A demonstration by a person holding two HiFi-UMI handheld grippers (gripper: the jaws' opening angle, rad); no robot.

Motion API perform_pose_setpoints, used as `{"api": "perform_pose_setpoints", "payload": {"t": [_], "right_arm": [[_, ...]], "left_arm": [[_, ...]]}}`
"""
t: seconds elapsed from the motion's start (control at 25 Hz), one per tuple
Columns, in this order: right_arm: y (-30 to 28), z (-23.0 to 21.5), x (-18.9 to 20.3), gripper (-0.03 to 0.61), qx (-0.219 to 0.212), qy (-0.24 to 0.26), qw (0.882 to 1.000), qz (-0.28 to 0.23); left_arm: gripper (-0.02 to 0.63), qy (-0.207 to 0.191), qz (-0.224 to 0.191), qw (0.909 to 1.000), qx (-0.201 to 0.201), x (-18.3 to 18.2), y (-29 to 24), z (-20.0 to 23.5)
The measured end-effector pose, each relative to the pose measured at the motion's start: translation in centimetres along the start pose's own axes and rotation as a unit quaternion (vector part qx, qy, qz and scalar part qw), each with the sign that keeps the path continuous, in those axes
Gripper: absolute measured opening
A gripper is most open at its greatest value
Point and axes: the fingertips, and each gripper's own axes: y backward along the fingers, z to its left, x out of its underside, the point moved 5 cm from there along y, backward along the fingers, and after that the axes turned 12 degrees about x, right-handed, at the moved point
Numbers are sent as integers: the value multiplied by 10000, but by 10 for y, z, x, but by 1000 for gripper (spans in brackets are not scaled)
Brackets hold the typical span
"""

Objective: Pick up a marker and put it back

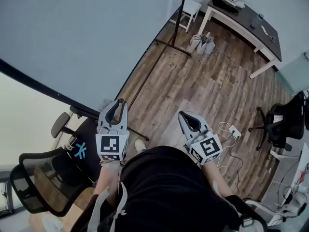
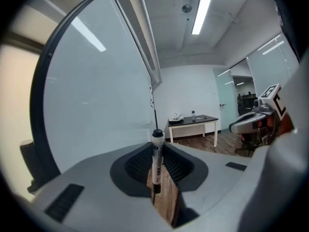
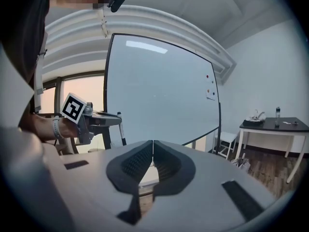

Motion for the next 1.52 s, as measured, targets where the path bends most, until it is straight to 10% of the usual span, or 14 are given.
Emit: {"api": "perform_pose_setpoints", "payload": {"t": [1.52], "right_arm": [[-78, 80, 4, 17, -745, 310, 9961, 351]], "left_arm": [[75, 531, 456, 9946, -768, 88, 49, 76]]}}
